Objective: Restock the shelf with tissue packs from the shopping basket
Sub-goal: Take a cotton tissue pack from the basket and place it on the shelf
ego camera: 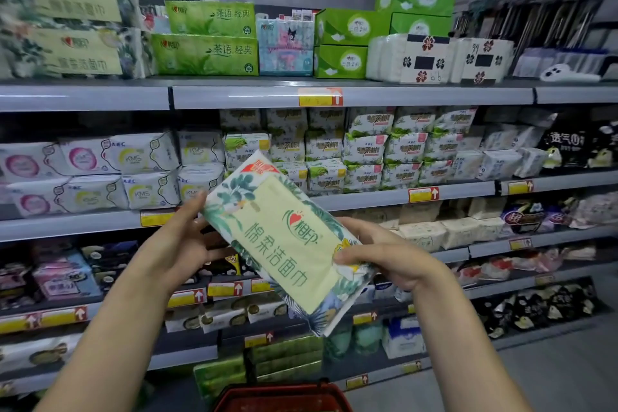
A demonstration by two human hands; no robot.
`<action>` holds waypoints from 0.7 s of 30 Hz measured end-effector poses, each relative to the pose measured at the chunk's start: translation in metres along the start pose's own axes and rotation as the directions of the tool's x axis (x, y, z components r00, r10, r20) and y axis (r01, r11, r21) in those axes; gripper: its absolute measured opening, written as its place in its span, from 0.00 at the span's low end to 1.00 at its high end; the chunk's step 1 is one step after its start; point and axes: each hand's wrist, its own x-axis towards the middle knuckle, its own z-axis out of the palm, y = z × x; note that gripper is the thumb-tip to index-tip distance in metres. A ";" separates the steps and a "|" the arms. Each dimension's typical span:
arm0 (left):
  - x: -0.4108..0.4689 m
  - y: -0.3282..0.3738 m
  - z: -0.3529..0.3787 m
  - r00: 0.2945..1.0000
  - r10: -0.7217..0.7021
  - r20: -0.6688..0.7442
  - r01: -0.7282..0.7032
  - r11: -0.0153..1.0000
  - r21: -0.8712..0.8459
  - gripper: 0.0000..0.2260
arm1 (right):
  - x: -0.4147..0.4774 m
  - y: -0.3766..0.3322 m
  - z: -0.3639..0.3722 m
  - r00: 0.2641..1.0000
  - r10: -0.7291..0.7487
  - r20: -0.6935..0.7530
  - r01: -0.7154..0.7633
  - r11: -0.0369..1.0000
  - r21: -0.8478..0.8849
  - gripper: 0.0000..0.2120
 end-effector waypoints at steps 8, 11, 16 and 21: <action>-0.017 -0.003 -0.003 0.988 -0.151 0.034 0.146 0.982 0.117 0.36 | 0.013 -0.018 -0.020 0.977 0.146 0.153 -0.130 0.986 -0.108 0.27; -0.018 -0.011 0.000 0.995 -0.088 0.047 0.085 0.995 0.050 0.45 | 0.018 -0.020 -0.029 0.985 0.157 0.075 -0.148 0.982 -0.117 0.35; -0.022 -0.029 0.007 1.000 0.001 -0.001 -0.001 0.998 -0.061 0.44 | 0.019 -0.024 -0.029 0.992 0.064 -0.109 -0.076 0.991 -0.112 0.32; -0.028 -0.042 0.012 0.996 0.028 -0.088 -0.043 0.985 -0.168 0.32 | 0.018 0.000 -0.022 0.937 0.006 -0.350 0.026 0.996 0.085 0.43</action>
